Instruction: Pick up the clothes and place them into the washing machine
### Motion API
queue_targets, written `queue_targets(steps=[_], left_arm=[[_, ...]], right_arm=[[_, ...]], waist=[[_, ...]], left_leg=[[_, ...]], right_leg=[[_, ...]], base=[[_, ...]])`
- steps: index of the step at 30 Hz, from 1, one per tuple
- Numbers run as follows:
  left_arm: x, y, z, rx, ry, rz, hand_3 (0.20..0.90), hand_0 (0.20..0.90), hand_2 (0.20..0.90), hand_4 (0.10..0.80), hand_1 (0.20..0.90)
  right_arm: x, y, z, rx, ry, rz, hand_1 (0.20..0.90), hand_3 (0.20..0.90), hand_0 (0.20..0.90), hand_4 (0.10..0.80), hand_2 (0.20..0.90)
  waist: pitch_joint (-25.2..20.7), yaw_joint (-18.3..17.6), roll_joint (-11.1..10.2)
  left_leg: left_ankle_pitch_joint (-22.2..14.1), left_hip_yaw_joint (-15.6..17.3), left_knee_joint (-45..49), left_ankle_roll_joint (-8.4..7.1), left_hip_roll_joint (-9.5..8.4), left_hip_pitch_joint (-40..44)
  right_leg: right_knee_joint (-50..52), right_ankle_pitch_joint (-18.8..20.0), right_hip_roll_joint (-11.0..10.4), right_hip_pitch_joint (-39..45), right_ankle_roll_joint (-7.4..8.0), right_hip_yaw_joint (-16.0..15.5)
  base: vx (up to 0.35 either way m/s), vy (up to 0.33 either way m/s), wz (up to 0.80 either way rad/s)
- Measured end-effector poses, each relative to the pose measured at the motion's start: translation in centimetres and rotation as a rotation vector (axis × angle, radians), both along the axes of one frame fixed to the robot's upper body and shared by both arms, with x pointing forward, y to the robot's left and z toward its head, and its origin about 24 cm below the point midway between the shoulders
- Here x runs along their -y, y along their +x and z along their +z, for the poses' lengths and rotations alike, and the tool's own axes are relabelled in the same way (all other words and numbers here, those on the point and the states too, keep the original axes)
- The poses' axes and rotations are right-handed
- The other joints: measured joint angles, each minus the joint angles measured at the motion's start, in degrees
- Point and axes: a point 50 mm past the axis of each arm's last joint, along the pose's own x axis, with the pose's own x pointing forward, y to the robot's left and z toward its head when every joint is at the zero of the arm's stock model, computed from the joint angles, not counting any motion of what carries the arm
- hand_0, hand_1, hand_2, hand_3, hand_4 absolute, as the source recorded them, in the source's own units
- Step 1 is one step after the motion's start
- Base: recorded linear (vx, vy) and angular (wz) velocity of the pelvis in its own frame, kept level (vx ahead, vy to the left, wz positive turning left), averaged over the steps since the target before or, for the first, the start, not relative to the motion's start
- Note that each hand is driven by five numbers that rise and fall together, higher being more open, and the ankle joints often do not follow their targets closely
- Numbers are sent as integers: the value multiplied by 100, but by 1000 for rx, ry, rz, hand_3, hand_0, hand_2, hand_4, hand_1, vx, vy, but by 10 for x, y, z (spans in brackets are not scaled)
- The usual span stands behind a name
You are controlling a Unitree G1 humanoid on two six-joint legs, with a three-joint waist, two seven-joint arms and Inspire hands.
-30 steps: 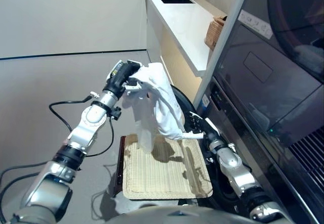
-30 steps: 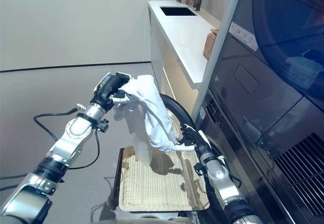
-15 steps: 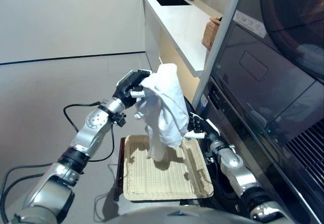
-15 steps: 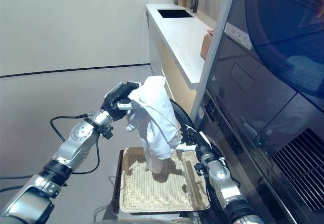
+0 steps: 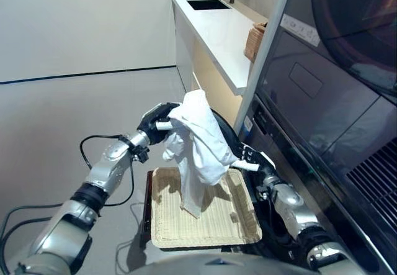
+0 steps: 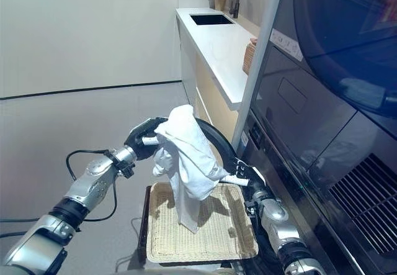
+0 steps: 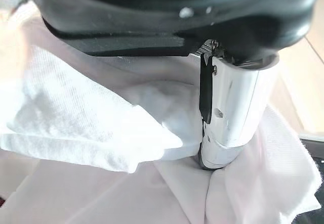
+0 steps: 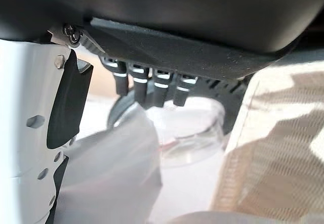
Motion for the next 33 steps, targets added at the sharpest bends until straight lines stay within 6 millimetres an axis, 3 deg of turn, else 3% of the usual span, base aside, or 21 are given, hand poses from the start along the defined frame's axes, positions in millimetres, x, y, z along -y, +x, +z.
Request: queue_targets(steps=[9,14,23,33], left_arm=[[31,-9,-13,-64,-39,-119,200,200,200,300,200],[39,-13,-17,-75,-31,-155,200,200,200,300,200],[26,-11,-15,-62,21,-132,200,200,200,300,200],[-2,-2,-10,-35,62,-18,200,200,200,300,200]], right_arm=[[-18,12,-6,-44,70,30,900,900,900,800,900],[-27,14,-8,-61,65,82,900,900,900,800,900],[-26,10,-12,-74,47,113,900,900,900,800,900],[-6,-24,-32,-170,15,115,900,900,900,800,900]], waist=[[-165,26,-11],[-165,35,-10],[-165,25,-10],[-165,8,-14]], left_leg=[[-1,12,-1,-1,-2,-3],[-1,11,-1,0,-1,-4],[-2,6,-1,-1,-1,-5],[-4,15,-5,-3,-1,-6]], right_leg=[[-1,-1,-3,-10,2,2],[-1,1,-5,-6,3,0],[-1,0,-4,-2,2,-4],[-2,-2,-2,-12,5,-2]], base=[[0,0,0],[0,0,0],[0,0,0],[0,0,0]])
